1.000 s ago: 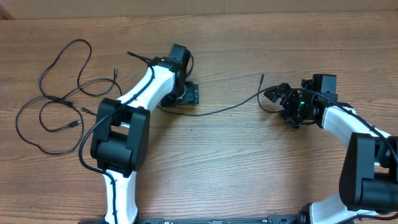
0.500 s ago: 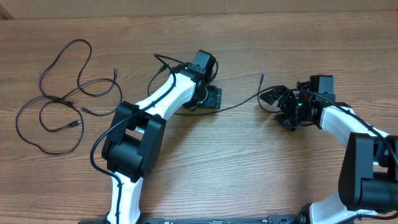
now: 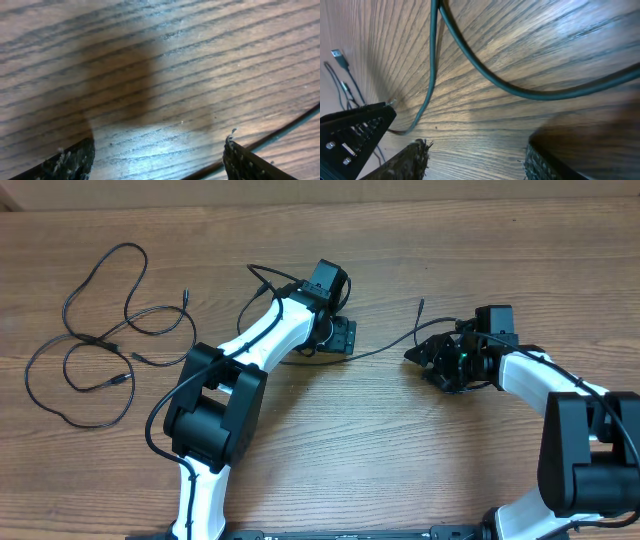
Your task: Untangle cables
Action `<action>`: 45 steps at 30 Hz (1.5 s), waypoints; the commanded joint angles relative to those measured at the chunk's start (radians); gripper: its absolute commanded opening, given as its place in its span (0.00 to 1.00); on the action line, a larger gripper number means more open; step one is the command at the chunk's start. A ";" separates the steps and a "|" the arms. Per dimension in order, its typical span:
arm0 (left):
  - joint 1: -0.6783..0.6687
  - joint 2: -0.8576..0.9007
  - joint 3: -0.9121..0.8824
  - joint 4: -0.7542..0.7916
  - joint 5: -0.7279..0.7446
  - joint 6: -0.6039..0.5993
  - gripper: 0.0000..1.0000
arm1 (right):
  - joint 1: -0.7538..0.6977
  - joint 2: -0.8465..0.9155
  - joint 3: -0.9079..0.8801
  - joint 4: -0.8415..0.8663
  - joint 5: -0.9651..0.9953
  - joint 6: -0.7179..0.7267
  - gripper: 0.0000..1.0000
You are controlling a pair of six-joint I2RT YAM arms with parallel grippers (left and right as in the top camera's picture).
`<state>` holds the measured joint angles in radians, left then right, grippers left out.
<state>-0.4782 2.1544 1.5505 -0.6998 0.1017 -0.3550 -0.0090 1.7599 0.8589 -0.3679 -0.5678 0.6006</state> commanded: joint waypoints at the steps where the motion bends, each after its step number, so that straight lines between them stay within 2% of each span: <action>1: 0.002 0.069 -0.045 -0.002 -0.031 0.023 0.83 | -0.031 -0.036 0.014 0.019 0.055 -0.031 0.60; 3: 0.001 0.075 -0.045 0.003 -0.031 0.023 0.83 | -0.047 -0.037 0.014 0.053 0.083 -0.030 0.51; 6: 0.000 0.086 -0.045 0.006 -0.031 0.022 0.83 | -0.058 -0.035 0.014 0.074 0.199 -0.029 0.29; 9: 0.000 0.097 -0.045 0.006 -0.031 0.022 0.84 | -0.059 -0.034 0.012 0.076 0.285 -0.026 0.19; 19: 0.000 0.100 -0.045 0.007 -0.031 0.022 0.79 | -0.017 0.017 0.011 0.023 0.285 0.019 0.16; 22: 0.000 0.100 -0.045 0.008 -0.031 0.022 0.79 | 0.013 0.032 0.011 -0.008 0.274 0.058 0.16; 33: 0.000 0.100 -0.045 0.013 -0.031 0.022 0.80 | 0.148 0.034 0.011 -0.006 0.272 0.057 0.15; 34: 0.000 0.100 -0.045 0.014 -0.031 0.022 0.80 | 0.148 0.033 0.013 -0.007 0.268 0.056 0.04; 40: 0.000 0.100 -0.045 0.014 -0.031 0.022 0.80 | 0.109 -0.018 0.060 -0.001 0.238 -0.060 0.04; 45: 0.000 0.100 -0.045 0.019 -0.031 0.022 0.80 | 0.036 -0.024 0.081 0.030 0.304 -0.056 0.04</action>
<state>-0.4786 2.1597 1.5501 -0.6846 0.0738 -0.3550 0.0650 1.7699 0.9092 -0.3527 -0.3096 0.5716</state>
